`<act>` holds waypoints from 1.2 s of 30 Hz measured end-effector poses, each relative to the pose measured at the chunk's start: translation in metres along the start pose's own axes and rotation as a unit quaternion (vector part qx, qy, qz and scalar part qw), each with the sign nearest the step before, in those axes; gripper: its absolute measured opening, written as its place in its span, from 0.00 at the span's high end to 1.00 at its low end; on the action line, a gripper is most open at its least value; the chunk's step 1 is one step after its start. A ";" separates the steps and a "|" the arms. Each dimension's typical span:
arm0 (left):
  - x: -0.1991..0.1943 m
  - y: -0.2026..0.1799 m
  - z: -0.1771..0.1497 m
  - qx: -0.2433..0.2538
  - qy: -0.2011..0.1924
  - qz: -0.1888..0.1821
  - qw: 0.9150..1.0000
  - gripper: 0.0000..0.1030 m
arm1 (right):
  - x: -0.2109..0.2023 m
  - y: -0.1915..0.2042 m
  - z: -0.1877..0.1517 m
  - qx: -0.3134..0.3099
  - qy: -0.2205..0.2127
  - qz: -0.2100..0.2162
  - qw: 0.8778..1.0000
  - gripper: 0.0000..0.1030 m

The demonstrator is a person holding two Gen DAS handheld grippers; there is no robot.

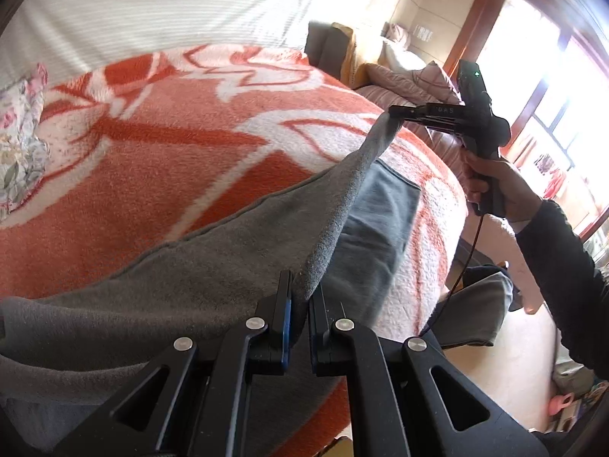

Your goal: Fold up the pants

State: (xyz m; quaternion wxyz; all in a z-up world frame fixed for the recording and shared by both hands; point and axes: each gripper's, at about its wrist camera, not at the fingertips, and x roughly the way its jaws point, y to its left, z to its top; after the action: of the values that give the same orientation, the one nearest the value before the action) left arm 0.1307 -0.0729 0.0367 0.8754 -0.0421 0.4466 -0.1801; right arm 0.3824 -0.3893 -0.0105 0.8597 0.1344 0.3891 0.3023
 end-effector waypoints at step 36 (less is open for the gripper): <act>-0.079 0.130 -0.108 -0.189 -0.038 0.123 0.974 0.61 | 0.028 0.164 -0.119 -0.029 0.041 0.110 0.993 0.44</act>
State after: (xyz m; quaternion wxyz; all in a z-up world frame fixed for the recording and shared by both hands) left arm 0.0379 0.0860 0.0022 0.8836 -0.1584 0.4403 0.0179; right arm 0.2398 -0.2439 -0.0289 0.8080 0.1386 0.3982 0.4116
